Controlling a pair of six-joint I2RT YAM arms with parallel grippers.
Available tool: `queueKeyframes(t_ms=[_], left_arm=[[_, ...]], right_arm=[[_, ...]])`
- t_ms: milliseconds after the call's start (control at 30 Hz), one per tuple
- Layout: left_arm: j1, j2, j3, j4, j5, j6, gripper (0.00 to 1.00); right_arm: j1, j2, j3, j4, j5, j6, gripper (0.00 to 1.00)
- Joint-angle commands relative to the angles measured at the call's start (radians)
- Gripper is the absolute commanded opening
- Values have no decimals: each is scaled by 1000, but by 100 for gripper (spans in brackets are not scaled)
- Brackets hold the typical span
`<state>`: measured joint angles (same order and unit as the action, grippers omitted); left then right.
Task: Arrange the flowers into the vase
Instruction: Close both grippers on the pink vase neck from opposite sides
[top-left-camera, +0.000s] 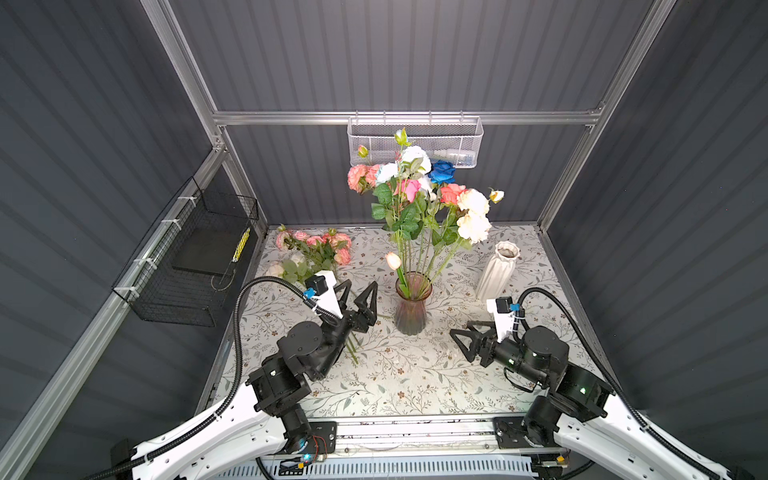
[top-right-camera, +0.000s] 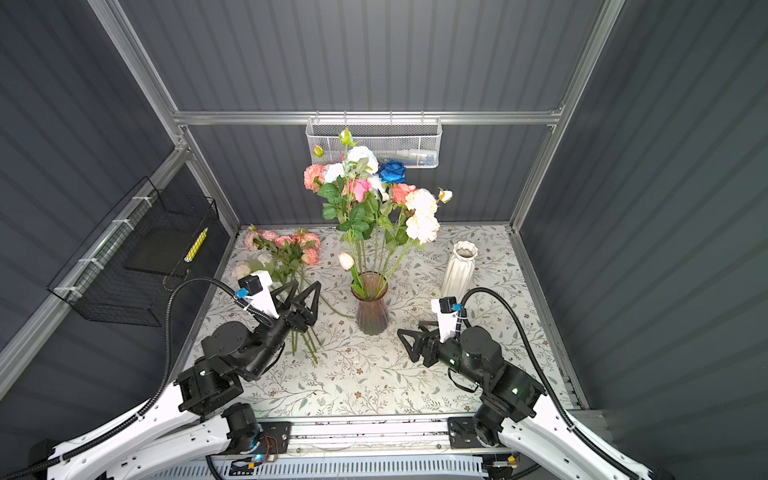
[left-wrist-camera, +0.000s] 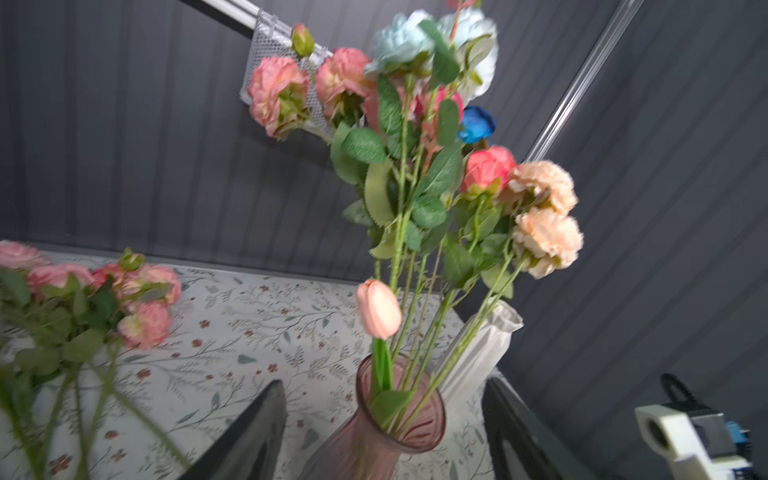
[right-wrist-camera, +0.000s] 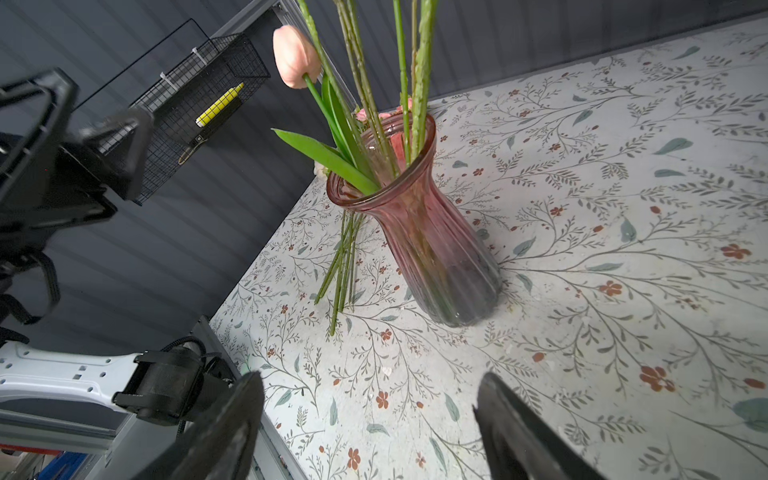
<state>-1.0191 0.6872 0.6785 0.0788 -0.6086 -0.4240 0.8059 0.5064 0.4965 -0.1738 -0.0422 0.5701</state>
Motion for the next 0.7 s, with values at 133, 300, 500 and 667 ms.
queueKeyframes(t_ms=[133,300,500,667], left_arm=[[330,93,-106,-144,458,-154,74],[488,212,-144,16,765,-254,73],[507,320,-116,197,883,-367,68],[527,409,-79,301,964,-429,57]], right_arm=[[-1,111,-16,154,-82,3,84],[-8,195,-18,205,-108,11,85],[-57,260,4,316,-124,110,83],[-96,354,70,354,-160,168,78]])
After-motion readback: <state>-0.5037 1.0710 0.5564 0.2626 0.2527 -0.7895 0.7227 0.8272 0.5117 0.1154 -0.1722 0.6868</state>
